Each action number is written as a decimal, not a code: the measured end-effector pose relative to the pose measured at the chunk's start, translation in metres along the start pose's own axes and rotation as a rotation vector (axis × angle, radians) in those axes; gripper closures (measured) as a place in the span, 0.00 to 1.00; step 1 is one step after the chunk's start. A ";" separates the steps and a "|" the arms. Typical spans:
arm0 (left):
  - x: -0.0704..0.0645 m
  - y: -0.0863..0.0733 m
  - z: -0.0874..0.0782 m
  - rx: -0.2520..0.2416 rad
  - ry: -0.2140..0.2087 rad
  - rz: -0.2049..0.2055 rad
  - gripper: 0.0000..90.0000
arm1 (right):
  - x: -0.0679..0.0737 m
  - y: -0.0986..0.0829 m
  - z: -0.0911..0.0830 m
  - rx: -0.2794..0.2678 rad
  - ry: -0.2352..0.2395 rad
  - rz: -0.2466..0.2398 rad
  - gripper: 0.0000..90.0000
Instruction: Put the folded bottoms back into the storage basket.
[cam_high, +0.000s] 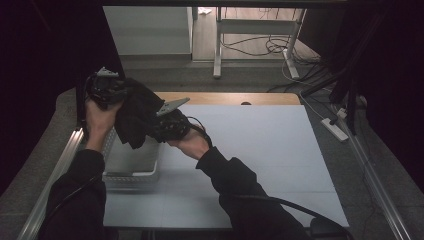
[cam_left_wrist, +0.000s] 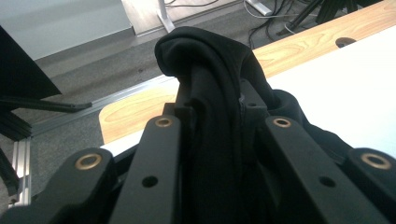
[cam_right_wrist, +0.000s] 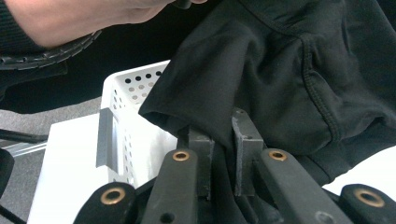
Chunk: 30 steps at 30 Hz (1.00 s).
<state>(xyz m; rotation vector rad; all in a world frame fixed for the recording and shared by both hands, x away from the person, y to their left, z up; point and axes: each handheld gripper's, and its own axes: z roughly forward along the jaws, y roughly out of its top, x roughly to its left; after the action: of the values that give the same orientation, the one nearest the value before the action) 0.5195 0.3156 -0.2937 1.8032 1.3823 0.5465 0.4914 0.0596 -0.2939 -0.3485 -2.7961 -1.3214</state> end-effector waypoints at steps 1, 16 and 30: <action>0.001 0.000 -0.001 0.000 0.002 0.000 0.84 | 0.001 0.001 0.001 -0.002 0.005 0.003 0.91; 0.008 -0.019 0.009 0.035 0.004 -0.013 0.84 | 0.011 0.001 0.022 0.020 0.019 -0.004 0.91; 0.007 -0.040 0.030 0.089 0.000 -0.018 0.84 | 0.011 -0.017 0.041 0.069 0.011 0.035 0.91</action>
<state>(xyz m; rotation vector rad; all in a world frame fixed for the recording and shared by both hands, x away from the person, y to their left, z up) 0.5194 0.3168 -0.3439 1.8590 1.4418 0.4827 0.4802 0.0826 -0.3318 -0.3843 -2.8050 -1.2129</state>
